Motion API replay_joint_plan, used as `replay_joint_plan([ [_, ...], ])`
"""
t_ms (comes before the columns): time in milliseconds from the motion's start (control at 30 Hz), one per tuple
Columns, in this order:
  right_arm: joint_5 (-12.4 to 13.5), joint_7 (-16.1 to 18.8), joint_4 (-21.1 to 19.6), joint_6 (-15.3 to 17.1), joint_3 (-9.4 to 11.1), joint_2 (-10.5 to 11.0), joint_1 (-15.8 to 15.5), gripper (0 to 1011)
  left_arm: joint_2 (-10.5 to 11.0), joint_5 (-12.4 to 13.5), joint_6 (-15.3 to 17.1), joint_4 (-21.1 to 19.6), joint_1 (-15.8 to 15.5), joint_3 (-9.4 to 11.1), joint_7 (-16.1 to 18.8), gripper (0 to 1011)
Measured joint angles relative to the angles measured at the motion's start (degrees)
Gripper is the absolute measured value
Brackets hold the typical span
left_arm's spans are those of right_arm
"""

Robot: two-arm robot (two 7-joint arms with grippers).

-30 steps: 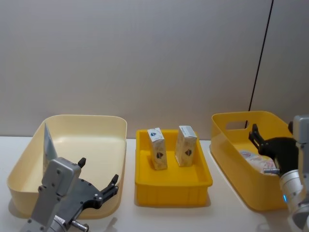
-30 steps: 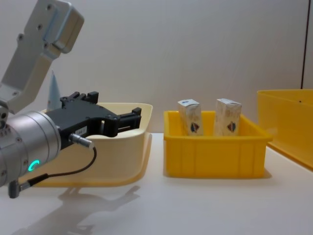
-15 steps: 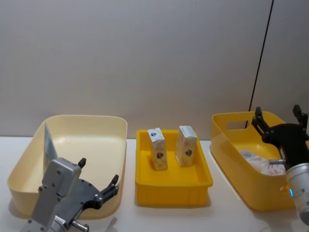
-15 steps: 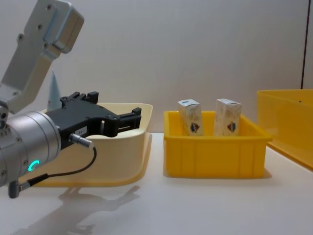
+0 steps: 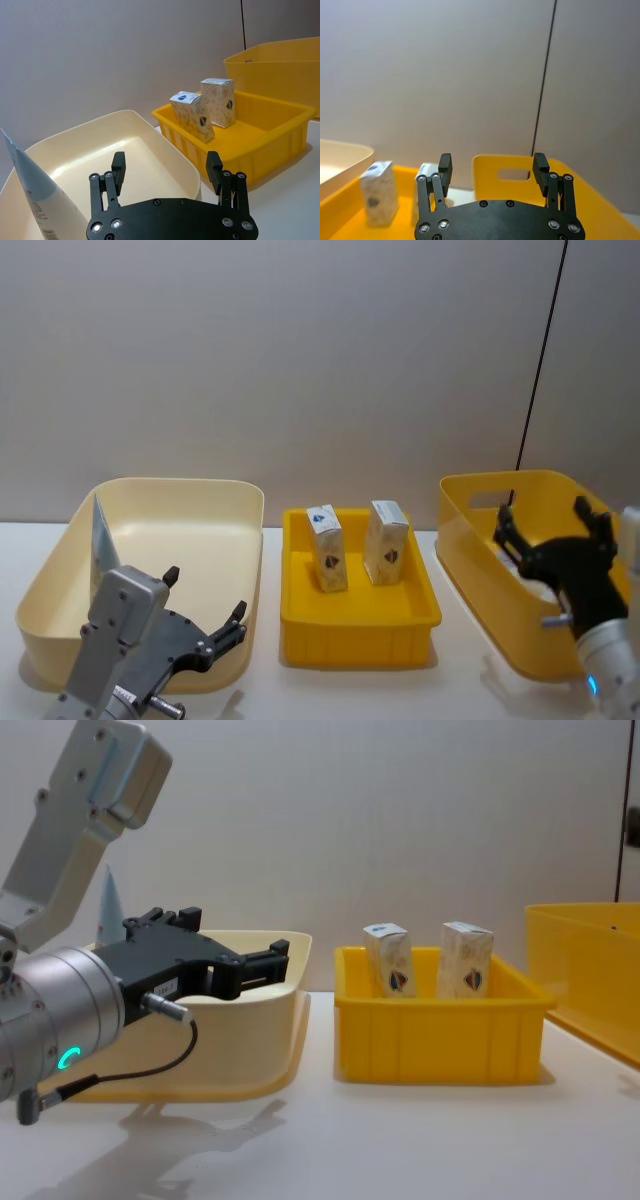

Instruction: Bimanual collaborative sorting of washing and personal care products

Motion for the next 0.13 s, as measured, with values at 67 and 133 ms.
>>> replay_joint_plan([
  [67, 0.84, 0.23, -0.63, 0.29, -0.56, 0.58, -0.77, 1001, 0.00, 0.00, 0.00, 0.00, 0.00, 0.00, 0.00, 1003],
  [133, 2.10, 0.56, -1.48, 0.73, -1.51, 1.44, -2.03, 1001, 0.00, 0.00, 0.00, 0.00, 0.00, 0.00, 0.00, 1003],
])
